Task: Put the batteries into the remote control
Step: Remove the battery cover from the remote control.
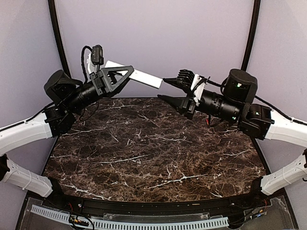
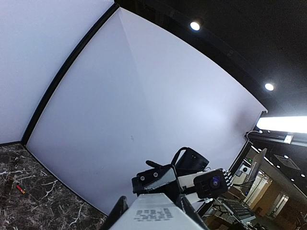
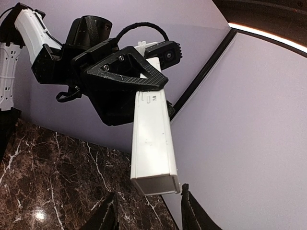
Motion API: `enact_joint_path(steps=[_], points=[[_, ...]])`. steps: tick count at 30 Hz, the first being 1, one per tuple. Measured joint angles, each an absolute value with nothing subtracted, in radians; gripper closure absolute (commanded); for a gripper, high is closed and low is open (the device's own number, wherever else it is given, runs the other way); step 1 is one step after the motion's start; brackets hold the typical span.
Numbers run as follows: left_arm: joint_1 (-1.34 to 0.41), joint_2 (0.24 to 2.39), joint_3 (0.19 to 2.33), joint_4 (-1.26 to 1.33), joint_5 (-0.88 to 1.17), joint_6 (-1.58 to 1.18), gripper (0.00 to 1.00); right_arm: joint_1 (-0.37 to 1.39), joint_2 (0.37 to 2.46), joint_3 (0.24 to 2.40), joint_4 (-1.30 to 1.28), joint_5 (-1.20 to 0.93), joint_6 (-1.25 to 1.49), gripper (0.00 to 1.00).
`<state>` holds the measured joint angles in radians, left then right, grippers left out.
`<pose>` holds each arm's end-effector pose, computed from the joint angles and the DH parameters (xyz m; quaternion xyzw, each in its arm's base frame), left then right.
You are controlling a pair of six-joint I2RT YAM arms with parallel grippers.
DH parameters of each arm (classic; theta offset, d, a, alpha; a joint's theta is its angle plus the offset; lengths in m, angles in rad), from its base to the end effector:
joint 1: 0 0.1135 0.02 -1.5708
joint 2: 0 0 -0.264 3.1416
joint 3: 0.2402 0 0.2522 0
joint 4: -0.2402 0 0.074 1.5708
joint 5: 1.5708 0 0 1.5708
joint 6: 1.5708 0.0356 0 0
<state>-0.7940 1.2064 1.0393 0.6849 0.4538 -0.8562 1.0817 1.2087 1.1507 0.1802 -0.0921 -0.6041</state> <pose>0.1778 -0.2032 0.4311 0.1792 0.4954 -0.6955 0.4885 0.1301 0.2515 0.4194 -0.5171 0.4146 0.2066 0.7197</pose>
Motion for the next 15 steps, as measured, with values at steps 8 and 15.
enact_joint_path(steps=[8,15], points=[[-0.794,1.206,1.041,0.689,0.450,-0.852,1.00,1.082,1.208,1.150,0.176,-0.093,-0.599,0.22],[-0.794,1.207,1.047,0.691,0.455,-0.853,1.00,1.082,1.285,1.193,0.198,-0.120,-0.630,0.34]])
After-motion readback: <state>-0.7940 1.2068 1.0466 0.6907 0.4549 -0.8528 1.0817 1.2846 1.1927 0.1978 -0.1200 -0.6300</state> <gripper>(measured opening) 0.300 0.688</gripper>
